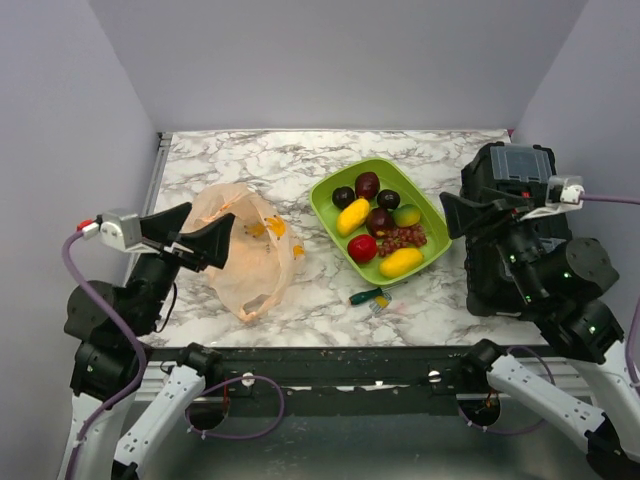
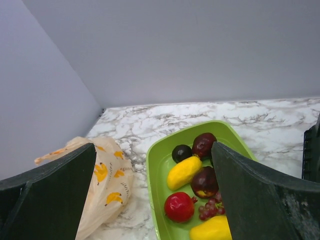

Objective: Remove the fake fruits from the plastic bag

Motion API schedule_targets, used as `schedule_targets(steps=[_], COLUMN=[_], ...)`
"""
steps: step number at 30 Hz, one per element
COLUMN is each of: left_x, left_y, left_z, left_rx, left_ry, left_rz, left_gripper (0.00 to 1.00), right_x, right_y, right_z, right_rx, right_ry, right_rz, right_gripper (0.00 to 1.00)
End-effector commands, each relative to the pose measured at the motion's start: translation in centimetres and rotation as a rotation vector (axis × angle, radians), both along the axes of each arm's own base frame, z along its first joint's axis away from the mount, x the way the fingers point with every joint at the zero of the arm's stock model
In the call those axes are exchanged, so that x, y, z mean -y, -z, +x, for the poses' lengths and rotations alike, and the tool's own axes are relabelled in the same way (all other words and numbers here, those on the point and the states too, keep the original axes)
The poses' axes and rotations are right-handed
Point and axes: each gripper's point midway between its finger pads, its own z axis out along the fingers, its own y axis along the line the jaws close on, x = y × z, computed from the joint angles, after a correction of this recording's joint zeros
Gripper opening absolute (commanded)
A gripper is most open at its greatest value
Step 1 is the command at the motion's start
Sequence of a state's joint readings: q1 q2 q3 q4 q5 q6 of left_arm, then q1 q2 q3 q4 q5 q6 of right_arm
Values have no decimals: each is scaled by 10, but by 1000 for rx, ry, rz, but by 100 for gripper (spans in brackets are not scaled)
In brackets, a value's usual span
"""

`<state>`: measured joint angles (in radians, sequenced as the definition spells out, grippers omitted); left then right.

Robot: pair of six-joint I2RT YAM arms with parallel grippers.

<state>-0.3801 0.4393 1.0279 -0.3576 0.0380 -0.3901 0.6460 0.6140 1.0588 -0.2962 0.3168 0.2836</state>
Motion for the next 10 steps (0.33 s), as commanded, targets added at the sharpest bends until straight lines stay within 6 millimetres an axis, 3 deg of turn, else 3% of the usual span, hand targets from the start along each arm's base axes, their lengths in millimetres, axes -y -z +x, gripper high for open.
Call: schedule_targets(steps=[1,6,10], left_x=[-33,-46,-47], left_y=[-32,-38,-36], left_z=[-14,-25,-26], left_rx=[121,164,164], left_ry=[-142,-191,-192], left_rz=[-47,-57,-56], left_gripper=[99,99,99], right_x=[25,32,32], right_y=[-17,-28,-22], right_z=[-18,-34,-32], right_rx=[52,116,88], right_ry=[48,26,36], right_rz=[-8,23,13], right_gripper=[100,100,100])
